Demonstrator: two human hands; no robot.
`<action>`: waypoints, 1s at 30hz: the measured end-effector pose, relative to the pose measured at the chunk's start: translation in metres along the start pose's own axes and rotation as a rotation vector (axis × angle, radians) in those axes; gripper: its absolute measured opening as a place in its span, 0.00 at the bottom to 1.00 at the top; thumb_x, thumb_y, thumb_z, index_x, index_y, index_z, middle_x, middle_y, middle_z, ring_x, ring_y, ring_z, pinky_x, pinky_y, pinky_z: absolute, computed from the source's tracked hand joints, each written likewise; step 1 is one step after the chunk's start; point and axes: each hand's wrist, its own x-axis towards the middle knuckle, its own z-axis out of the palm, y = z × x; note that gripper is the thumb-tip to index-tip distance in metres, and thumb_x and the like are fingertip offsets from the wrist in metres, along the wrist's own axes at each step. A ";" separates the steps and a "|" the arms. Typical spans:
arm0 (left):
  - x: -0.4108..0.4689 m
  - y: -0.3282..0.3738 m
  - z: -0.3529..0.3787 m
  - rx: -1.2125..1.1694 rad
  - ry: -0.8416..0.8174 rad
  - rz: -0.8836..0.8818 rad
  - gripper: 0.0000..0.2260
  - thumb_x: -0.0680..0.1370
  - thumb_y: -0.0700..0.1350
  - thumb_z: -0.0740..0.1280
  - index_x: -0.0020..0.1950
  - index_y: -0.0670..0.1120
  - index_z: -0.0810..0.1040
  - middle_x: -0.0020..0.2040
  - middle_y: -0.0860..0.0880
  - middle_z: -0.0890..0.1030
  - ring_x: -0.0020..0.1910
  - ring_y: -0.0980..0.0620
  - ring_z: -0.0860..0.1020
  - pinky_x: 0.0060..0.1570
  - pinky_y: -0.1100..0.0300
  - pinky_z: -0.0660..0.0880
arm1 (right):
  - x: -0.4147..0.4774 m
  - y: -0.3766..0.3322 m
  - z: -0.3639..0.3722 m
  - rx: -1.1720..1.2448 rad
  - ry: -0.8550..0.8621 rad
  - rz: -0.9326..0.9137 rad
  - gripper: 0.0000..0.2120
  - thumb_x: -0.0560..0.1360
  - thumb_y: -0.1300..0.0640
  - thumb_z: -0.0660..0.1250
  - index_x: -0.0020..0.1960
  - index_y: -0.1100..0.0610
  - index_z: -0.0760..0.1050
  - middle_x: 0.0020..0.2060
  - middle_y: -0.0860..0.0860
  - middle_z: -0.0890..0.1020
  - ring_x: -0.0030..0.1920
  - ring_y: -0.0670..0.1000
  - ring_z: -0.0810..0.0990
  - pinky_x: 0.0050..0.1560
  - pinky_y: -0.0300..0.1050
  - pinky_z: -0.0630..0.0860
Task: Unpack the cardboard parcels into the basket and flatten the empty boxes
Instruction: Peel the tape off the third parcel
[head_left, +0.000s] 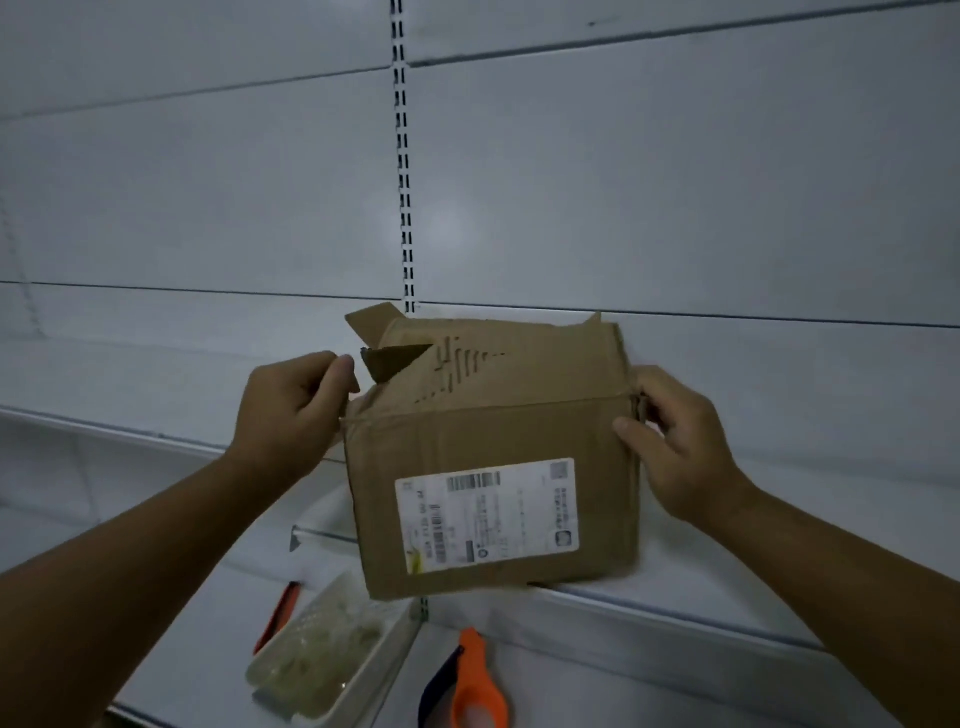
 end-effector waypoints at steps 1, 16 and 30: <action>0.005 0.006 0.003 -0.079 0.006 0.001 0.17 0.80 0.40 0.59 0.32 0.46 0.76 0.25 0.46 0.73 0.26 0.49 0.72 0.30 0.59 0.71 | 0.002 0.001 -0.006 0.050 0.044 0.072 0.13 0.69 0.56 0.60 0.41 0.68 0.72 0.33 0.58 0.74 0.34 0.53 0.72 0.35 0.46 0.68; 0.018 0.162 0.113 -0.593 -0.411 0.157 0.19 0.72 0.62 0.58 0.58 0.56 0.76 0.55 0.60 0.80 0.56 0.62 0.77 0.51 0.72 0.72 | 0.000 0.051 -0.199 0.210 0.481 1.033 0.18 0.76 0.68 0.57 0.28 0.62 0.70 0.26 0.54 0.70 0.21 0.50 0.74 0.17 0.32 0.66; 0.074 0.207 0.295 -0.567 -0.532 -0.477 0.10 0.76 0.58 0.57 0.46 0.55 0.75 0.50 0.53 0.78 0.49 0.54 0.75 0.39 0.60 0.65 | -0.079 0.103 -0.259 -0.094 -0.646 1.358 0.20 0.77 0.48 0.57 0.47 0.63 0.79 0.41 0.57 0.85 0.35 0.53 0.84 0.33 0.38 0.77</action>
